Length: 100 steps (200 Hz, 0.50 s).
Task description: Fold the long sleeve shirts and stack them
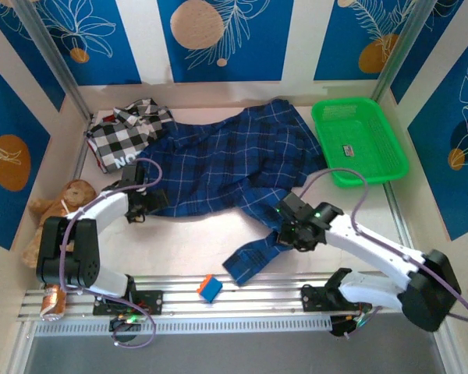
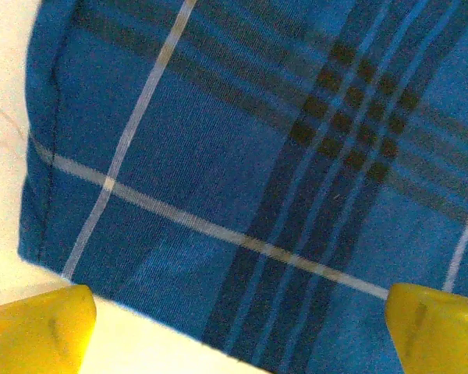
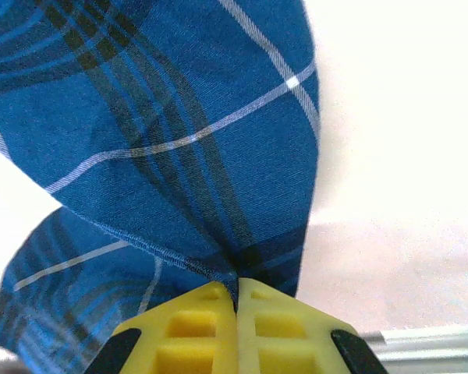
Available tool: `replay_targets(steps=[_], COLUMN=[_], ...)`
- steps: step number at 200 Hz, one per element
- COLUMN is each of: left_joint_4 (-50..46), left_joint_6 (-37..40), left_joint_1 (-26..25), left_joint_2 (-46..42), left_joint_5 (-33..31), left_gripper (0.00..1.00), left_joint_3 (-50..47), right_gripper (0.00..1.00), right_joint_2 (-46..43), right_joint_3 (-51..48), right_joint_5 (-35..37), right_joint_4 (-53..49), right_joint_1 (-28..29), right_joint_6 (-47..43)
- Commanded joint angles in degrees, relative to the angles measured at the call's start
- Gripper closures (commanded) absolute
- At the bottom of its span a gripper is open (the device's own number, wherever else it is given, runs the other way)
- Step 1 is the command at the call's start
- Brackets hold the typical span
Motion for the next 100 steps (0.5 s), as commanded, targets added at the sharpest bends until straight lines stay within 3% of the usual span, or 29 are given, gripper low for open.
replay_targets(steps=[1, 42, 66, 80, 90, 100], left_joint_4=[2.32, 1.57, -1.36, -3.70, -5.70, -6.89], left_joint_6=[-2.67, -6.97, -8.02, -6.92, -5.24, -3.27], left_joint_1=[0.84, 0.90, 0.85, 0.82, 0.80, 0.68], left_joint_2=[-1.82, -11.65, -17.31, -19.92, -20.89, -20.84], left_joint_5=[2.39, 3.88, 4.31, 4.13, 3.81, 4.03], left_gripper=[0.06, 0.05, 0.05, 0.05, 0.05, 0.05], left_joint_3=[-3.12, -8.52, -8.61, -6.72, -4.18, -1.19], right_gripper=[0.98, 0.99, 0.76, 0.65, 0.57, 0.53], right_joint_2=[-4.10, -11.71, -11.63, -12.08, -12.41, -11.76], right_joint_3=[-2.63, -6.21, -6.75, -3.15, 0.73, 5.28], right_joint_5=[-0.91, -3.06, -4.21, -0.57, 2.18, 3.19], right_joint_4=[-12.85, -20.14, -20.16, -21.69, -21.96, -21.34], right_joint_1=[0.93, 10.17, 12.97, 12.71, 10.74, 5.30], right_joint_6=[5.77, 20.42, 23.37, 23.26, 20.20, 13.89])
